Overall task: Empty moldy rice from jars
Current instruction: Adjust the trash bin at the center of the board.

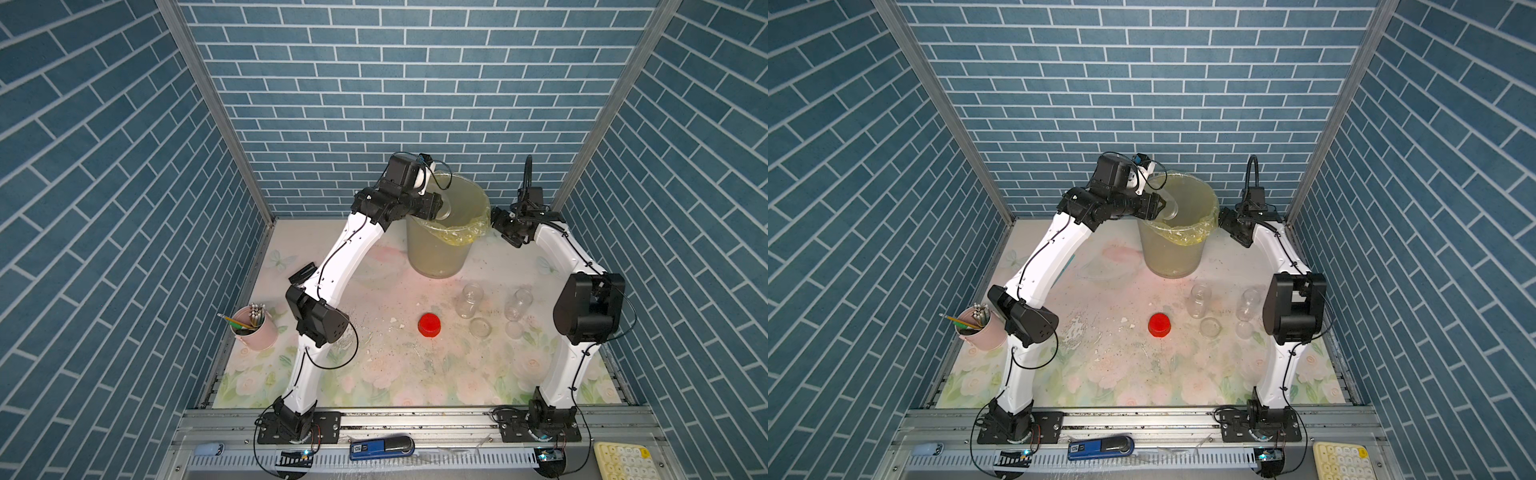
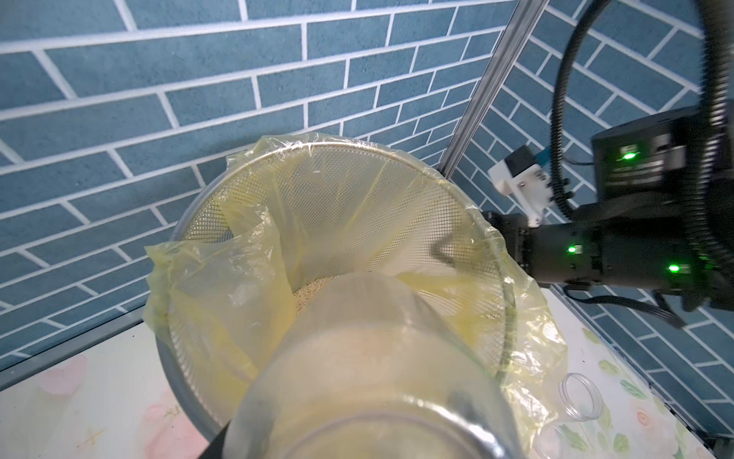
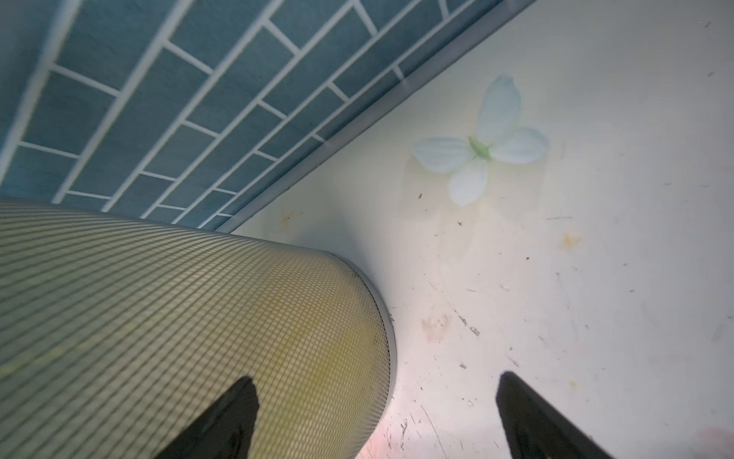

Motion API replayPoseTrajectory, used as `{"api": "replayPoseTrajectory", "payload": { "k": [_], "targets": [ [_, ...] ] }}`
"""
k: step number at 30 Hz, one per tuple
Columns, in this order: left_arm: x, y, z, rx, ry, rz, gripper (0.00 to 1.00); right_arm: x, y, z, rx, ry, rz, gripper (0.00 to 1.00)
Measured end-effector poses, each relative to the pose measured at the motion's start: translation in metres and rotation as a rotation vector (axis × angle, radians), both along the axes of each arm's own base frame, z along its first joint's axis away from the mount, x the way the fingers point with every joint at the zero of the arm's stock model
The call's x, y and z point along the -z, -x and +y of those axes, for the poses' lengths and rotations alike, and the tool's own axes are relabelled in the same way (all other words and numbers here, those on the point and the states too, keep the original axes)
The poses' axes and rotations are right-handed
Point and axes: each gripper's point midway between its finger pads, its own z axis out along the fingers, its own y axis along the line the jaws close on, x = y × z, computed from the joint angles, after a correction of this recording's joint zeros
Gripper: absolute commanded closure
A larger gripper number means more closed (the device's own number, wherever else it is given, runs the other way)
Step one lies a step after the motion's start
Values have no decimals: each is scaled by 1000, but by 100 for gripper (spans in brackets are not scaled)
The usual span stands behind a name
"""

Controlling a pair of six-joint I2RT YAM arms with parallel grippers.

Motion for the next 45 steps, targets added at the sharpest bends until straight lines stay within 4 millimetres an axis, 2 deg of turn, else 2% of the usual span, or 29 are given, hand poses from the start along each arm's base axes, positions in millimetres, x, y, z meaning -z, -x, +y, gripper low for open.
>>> {"api": "replayPoseTrajectory", "payload": {
  "k": [2,5,11,13,15,18,26,30,35,38,42,45],
  "targets": [
    [1,0,-2,-5,-18,-12,81,-13,4,-6,14,7,-31,5],
    [3,1,-4,-11,-43,-24,80,-22,8,-11,20,16,-55,5],
    [2,-3,-13,-23,-47,-53,84,-21,8,-13,13,29,-59,5],
    [6,-6,-13,-38,-48,-51,79,-21,7,-14,13,29,-62,4],
    [13,-6,-17,-31,-43,-45,79,-20,7,-14,12,28,-62,4],
    [16,-10,-12,-62,-69,-44,82,-19,8,-13,8,21,-60,5],
    [0,-16,-15,-69,5,-77,78,-17,11,-13,-3,20,-69,5],
    [-4,-22,-22,-59,28,-88,85,-21,16,-18,1,23,-77,5],
    [20,-31,-16,-84,70,-23,79,-30,25,-29,20,24,-114,5],
    [31,-32,-10,-105,132,6,79,-41,30,-40,43,24,-143,5],
    [13,-37,-13,-98,239,-20,81,-60,39,-62,87,22,-198,5],
    [-5,-32,-15,-82,321,-52,79,-76,52,-74,110,13,-242,5]
  ]
}}
